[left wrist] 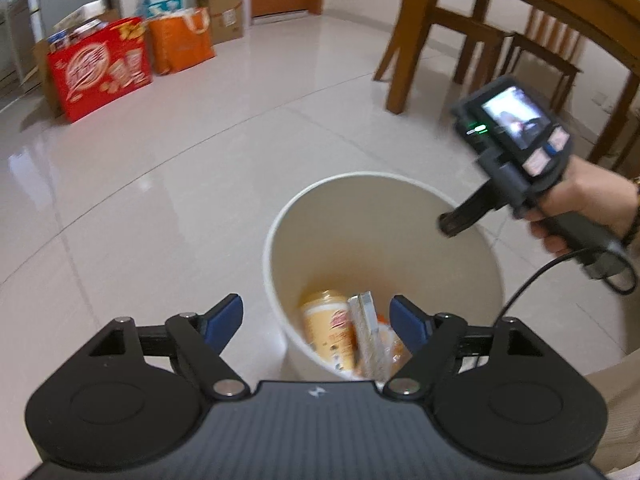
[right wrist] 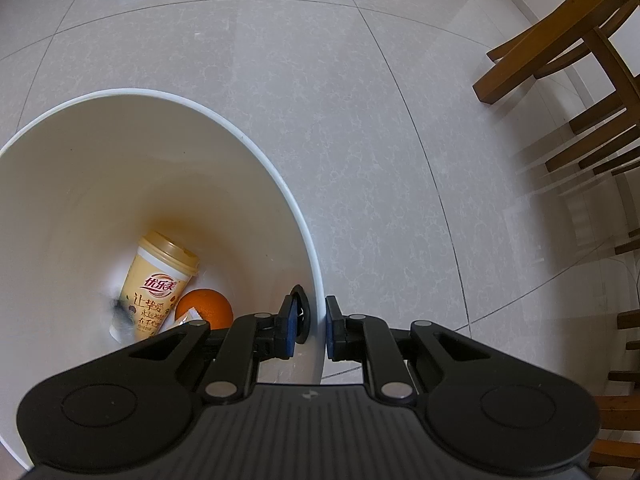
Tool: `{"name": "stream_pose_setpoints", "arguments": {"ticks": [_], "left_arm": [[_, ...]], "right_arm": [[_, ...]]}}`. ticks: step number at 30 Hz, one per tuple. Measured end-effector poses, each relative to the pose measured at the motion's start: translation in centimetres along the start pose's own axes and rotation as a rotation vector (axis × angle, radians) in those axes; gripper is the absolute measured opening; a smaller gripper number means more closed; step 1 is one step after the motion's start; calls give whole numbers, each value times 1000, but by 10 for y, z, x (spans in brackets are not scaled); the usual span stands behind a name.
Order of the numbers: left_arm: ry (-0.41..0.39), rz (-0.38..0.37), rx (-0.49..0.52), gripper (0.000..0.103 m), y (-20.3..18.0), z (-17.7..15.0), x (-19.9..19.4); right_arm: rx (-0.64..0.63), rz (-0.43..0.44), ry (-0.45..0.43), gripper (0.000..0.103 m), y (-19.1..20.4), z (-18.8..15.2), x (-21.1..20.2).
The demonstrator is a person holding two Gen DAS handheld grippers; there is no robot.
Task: Collect trash
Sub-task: 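Carry the silver wrapper into the wastebasket and open the left gripper, then lower the left gripper onto the clear plastic bag and grasp it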
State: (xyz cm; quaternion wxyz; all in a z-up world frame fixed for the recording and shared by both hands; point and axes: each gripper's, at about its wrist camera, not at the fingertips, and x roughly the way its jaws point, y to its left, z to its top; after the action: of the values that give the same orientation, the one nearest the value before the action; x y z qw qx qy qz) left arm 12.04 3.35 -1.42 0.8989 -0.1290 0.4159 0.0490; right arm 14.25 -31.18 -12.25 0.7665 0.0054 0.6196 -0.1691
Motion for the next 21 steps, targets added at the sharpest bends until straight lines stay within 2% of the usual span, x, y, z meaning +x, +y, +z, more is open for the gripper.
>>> {"name": "stream_pose_setpoints", "arguments": {"ticks": [9, 17, 21], "left_arm": [[47, 81, -157, 87, 29, -30, 17], [178, 156, -266, 87, 56, -79, 86], [237, 168, -363, 87, 73, -102, 127]], "right_arm": [[2, 1, 0, 17, -1, 1, 1], [1, 0, -1, 17, -1, 3, 1], [1, -1, -1, 17, -1, 5, 1]]}}
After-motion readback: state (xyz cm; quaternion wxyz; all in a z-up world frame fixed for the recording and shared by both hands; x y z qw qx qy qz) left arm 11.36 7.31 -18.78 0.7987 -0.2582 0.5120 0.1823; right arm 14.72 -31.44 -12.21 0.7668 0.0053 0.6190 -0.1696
